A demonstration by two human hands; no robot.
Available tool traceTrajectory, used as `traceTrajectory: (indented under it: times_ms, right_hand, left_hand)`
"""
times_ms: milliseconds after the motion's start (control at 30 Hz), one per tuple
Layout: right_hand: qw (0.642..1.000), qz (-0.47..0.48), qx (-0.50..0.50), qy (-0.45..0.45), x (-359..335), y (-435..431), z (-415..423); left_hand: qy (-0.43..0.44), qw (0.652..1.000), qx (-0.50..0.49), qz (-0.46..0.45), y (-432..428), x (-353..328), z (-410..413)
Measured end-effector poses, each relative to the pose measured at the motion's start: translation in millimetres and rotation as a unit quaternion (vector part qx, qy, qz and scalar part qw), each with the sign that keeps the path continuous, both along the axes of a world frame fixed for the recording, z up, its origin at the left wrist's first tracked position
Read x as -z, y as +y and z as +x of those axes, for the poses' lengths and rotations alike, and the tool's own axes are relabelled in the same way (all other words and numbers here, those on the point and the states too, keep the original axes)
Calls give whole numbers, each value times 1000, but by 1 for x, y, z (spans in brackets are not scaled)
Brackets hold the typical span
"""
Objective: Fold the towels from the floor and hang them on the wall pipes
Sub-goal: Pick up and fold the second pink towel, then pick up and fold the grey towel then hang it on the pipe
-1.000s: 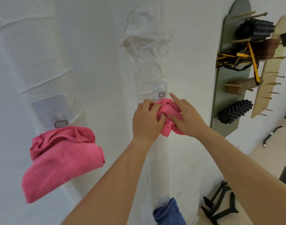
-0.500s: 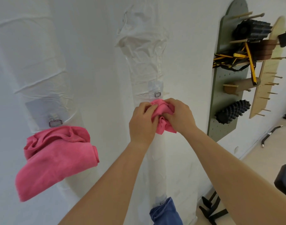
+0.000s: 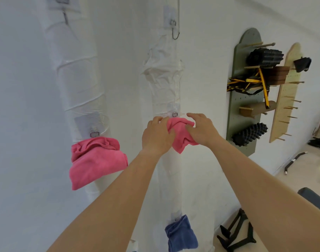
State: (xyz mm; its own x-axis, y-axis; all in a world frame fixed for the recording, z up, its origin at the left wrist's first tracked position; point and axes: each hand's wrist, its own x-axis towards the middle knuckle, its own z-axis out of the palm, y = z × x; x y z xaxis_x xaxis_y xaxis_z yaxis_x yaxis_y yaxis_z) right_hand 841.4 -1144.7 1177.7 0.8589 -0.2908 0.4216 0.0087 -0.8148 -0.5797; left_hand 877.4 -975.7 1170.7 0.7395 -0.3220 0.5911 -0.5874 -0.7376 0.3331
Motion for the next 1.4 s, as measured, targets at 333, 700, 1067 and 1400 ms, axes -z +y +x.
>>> traceTrajectory:
  times_ms: [333,700,1067,1400]
  right_hand:
    - [997,-50,-17,64,-30,103,-83]
    - [983,-128,-123,50,-2,342,-200]
    - [919,-215,-283,171,129,628,-253]
    - [794,-234,-441,346,383,802,-278]
  left_hand:
    - [-16,999,-8,31,96,-27,-81]
    - [-29,996,-77,25,354,-1,-219]
    - [146,958,-242,58,634,150,-324]
    - [425,825,-368,53,793,398,-440]
